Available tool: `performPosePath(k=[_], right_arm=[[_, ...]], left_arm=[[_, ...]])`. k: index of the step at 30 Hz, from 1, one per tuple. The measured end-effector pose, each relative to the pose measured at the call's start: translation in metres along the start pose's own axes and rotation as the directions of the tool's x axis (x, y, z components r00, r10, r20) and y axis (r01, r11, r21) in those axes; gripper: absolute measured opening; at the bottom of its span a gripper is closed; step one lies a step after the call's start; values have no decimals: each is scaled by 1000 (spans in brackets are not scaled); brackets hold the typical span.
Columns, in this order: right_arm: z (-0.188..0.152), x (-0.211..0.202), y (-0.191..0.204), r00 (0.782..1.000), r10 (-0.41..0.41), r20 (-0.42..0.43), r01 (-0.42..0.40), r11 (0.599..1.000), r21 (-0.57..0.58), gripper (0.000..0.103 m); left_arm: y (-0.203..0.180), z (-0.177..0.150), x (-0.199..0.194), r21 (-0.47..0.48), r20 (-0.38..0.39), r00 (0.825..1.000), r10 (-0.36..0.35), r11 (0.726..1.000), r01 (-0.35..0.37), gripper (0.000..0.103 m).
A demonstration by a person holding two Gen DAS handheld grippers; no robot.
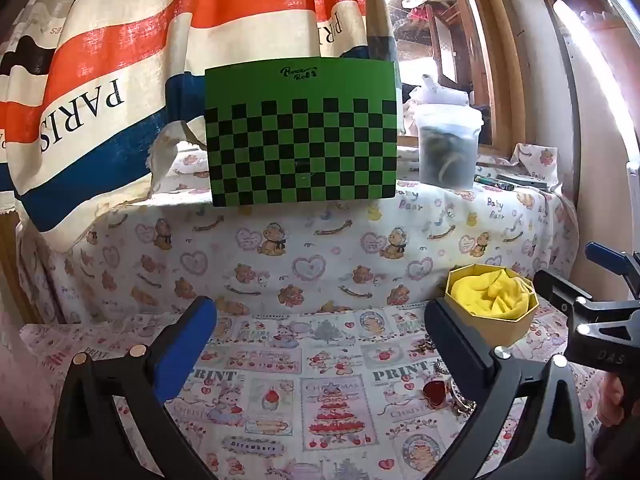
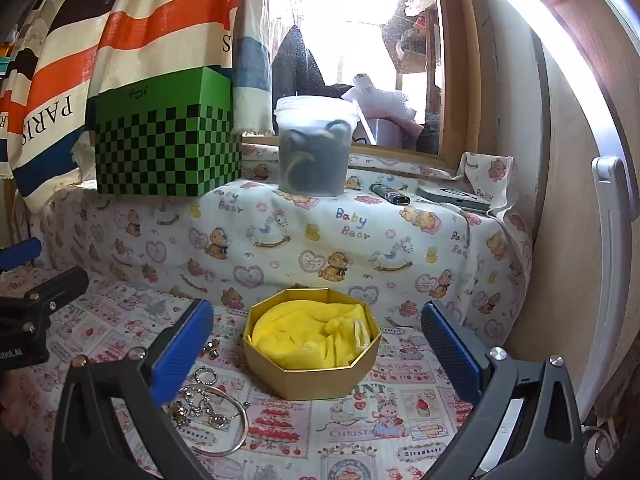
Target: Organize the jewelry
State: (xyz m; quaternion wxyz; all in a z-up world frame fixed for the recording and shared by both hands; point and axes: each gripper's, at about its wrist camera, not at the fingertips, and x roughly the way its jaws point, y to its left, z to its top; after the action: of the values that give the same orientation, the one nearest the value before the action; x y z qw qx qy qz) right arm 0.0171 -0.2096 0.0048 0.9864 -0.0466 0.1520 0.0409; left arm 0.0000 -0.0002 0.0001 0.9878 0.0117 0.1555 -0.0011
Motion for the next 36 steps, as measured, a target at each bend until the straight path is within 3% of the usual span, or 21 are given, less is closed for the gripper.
performPosePath(k=[36], right_arm=[[0,1,1,1000,-3,-12,3,1000,-1,103]], left_arm=[[2,0,-1,-3,3,1000,-1,1000,1,103]])
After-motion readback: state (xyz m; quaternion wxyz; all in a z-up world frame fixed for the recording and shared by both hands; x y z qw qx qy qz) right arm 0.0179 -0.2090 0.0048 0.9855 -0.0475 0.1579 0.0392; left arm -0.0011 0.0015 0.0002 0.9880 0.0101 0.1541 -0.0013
